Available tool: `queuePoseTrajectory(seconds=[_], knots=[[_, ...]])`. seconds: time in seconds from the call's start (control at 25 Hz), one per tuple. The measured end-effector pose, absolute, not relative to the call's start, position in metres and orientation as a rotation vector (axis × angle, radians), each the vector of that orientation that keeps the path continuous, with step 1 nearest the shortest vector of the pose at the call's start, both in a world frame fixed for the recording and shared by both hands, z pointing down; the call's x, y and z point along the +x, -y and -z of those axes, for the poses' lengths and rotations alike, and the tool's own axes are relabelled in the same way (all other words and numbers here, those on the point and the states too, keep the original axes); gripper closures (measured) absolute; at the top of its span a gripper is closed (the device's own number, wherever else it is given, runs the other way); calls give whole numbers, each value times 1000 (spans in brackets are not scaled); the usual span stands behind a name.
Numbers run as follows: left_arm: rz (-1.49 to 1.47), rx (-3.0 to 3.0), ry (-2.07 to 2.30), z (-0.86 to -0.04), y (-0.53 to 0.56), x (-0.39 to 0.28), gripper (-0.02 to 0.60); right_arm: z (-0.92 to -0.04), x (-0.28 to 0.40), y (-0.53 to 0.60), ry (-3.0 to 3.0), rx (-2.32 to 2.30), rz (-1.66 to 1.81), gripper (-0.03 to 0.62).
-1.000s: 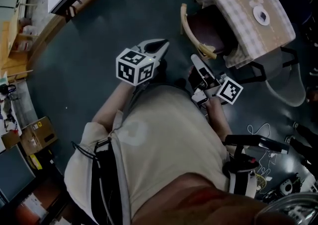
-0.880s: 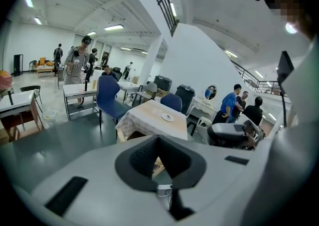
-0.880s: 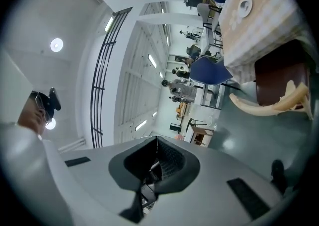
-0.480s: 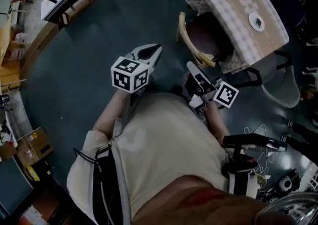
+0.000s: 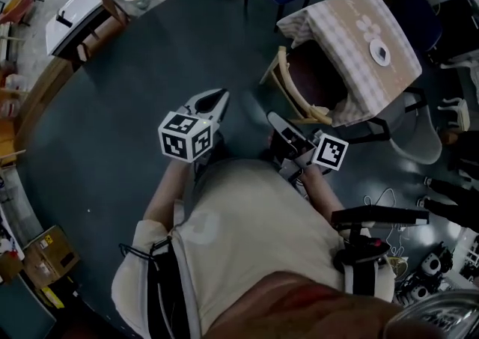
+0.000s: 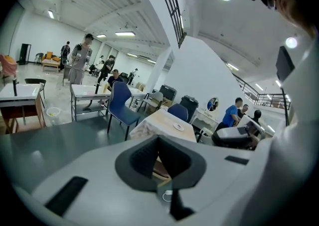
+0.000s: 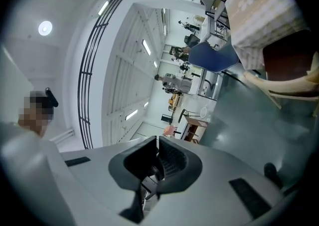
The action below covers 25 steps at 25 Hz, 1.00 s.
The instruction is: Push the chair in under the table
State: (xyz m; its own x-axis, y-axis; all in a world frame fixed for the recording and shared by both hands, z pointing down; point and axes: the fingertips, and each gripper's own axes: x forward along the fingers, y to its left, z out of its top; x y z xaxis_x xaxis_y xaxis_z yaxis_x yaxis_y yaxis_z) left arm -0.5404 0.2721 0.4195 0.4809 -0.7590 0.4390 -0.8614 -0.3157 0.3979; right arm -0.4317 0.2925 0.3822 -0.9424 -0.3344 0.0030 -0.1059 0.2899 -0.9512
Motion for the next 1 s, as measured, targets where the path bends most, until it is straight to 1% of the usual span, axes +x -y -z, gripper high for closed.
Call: queuePoseTrajectory(seconds=[0.36,0.48,1.0], knots=[[-189,2146,1346,-416,-267,-658,572,-380,-537,-287,-2405,-445,1706,582],[-159,2121,1358,-420,-271,-688,572,-376,-568,-287,-2431,-421,1705,582],[-124,2044,1374,-442,-271,-715,572,-382,-603,-282,-2492,-380,1765,582]])
